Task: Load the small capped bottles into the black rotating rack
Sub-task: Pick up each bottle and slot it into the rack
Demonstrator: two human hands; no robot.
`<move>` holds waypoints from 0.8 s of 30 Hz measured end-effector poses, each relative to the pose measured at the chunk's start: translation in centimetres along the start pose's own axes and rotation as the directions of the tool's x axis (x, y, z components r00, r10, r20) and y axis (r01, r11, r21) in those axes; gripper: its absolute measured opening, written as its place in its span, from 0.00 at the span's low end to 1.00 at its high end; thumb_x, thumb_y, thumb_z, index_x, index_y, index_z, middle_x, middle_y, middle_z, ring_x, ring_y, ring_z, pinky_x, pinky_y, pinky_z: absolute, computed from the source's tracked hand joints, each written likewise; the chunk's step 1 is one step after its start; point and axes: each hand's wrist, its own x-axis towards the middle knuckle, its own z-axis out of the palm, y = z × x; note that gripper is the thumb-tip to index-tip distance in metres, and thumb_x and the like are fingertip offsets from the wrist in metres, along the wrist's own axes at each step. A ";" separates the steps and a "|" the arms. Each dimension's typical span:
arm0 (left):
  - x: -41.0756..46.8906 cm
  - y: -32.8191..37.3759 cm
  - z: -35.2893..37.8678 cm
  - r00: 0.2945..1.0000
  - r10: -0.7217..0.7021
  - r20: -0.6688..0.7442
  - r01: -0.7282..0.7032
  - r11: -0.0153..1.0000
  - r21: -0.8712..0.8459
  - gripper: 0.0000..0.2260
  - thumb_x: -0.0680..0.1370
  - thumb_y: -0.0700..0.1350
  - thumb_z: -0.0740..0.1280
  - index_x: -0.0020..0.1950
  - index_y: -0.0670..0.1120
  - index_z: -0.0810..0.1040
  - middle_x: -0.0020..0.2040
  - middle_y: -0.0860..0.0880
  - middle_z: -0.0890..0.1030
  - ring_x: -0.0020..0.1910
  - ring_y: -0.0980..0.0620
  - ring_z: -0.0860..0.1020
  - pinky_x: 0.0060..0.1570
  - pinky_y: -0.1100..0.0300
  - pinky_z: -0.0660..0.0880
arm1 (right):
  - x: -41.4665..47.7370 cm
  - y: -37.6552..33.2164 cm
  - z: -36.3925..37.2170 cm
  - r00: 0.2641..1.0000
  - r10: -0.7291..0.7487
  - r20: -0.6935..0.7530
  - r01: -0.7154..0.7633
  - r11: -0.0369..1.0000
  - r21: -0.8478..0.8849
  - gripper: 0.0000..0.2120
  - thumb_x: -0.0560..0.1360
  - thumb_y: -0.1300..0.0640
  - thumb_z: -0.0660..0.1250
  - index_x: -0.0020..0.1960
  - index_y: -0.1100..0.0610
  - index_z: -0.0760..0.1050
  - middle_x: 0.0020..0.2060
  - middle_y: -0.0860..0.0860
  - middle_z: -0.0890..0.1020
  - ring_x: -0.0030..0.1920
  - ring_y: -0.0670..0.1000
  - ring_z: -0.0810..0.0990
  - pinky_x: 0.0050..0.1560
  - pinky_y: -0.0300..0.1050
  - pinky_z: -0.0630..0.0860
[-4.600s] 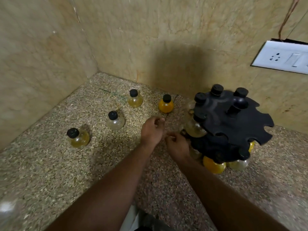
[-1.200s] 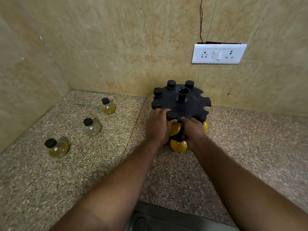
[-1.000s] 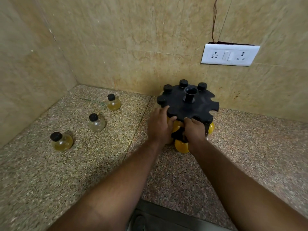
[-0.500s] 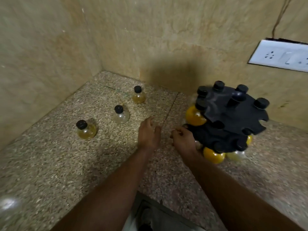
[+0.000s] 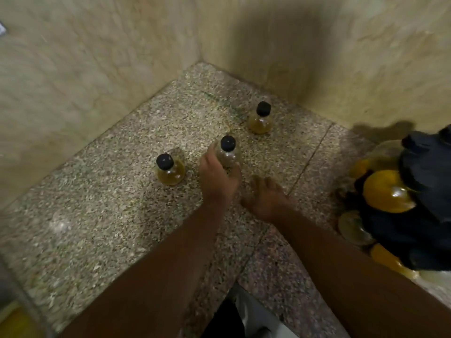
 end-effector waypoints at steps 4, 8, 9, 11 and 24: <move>2.1 -0.7 0.1 0.991 0.135 0.006 -0.135 0.989 0.052 0.33 0.76 0.59 0.64 0.76 0.43 0.66 0.68 0.41 0.74 0.66 0.42 0.71 0.63 0.48 0.69 | 1.8 -0.3 1.2 0.995 -0.001 0.095 0.015 0.989 -0.144 0.50 0.70 0.25 0.61 0.81 0.42 0.38 0.82 0.55 0.38 0.80 0.65 0.39 0.73 0.76 0.50; 3.5 -1.2 0.8 0.974 0.224 0.024 -0.225 0.969 0.103 0.26 0.78 0.55 0.67 0.74 0.48 0.70 0.66 0.46 0.77 0.64 0.44 0.73 0.62 0.48 0.72 | 2.4 -0.8 1.2 0.993 0.009 0.117 0.010 0.987 -0.159 0.54 0.70 0.23 0.61 0.80 0.42 0.33 0.79 0.55 0.31 0.79 0.66 0.33 0.71 0.78 0.42; 3.8 -1.2 1.0 0.973 0.228 0.037 -0.231 0.967 0.105 0.24 0.79 0.55 0.66 0.73 0.49 0.71 0.65 0.47 0.77 0.63 0.44 0.73 0.61 0.47 0.73 | 2.6 -0.8 1.2 0.993 0.012 0.118 0.008 0.987 -0.163 0.54 0.69 0.23 0.61 0.80 0.42 0.32 0.79 0.55 0.30 0.78 0.67 0.32 0.71 0.78 0.42; 4.0 -1.2 0.9 0.972 0.227 0.054 -0.231 0.966 0.112 0.22 0.79 0.57 0.63 0.71 0.50 0.73 0.65 0.47 0.78 0.62 0.43 0.74 0.59 0.45 0.74 | 2.8 -0.8 1.3 0.993 0.012 0.115 0.008 0.985 -0.171 0.55 0.68 0.22 0.60 0.80 0.41 0.32 0.79 0.55 0.31 0.78 0.67 0.32 0.71 0.78 0.41; 0.3 1.4 -0.1 0.981 0.121 0.153 -0.136 0.987 0.090 0.23 0.72 0.53 0.74 0.65 0.48 0.77 0.58 0.47 0.78 0.59 0.45 0.74 0.55 0.52 0.73 | -1.0 1.7 0.5 0.971 -0.011 -0.240 0.043 0.991 0.128 0.33 0.78 0.40 0.62 0.80 0.49 0.58 0.79 0.55 0.63 0.74 0.60 0.68 0.69 0.58 0.71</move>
